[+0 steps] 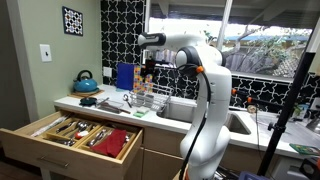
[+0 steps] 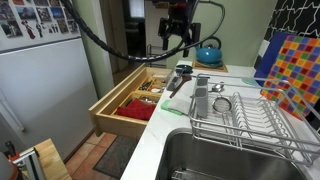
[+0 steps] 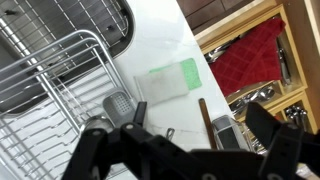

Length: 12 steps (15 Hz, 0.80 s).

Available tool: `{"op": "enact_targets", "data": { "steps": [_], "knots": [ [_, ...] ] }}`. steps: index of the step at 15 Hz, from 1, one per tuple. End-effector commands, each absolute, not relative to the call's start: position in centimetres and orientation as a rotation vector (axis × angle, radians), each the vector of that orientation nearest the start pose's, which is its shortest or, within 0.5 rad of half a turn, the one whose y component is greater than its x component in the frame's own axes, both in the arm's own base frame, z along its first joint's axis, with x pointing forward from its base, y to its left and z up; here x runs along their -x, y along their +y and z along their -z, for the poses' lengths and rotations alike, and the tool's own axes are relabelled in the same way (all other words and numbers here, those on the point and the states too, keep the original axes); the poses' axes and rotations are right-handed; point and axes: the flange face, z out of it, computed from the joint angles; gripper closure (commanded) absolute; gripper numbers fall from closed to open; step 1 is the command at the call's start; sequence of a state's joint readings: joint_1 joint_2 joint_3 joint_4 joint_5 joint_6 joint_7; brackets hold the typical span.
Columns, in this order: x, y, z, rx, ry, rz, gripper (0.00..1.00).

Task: Take the two sponges off of the dish rack

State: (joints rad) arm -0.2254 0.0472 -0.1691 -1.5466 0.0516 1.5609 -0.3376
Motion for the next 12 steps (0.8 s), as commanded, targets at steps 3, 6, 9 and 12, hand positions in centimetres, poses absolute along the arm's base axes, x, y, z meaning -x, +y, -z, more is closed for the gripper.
{"op": "enact_targets", "data": {
  "steps": [3, 6, 9, 12],
  "knots": [
    [-50.0, -22.1, -65.4, 3.167, 0.137, 0.041, 0.00],
    [-49.1, -22.9, -66.4, 3.186, 0.105, 0.110, 0.00],
    [-49.6, -22.6, -66.6, 3.168, 0.122, 0.107, 0.00],
    [-49.6, -22.7, -66.6, 3.169, 0.120, 0.108, 0.00]
  ]
}}
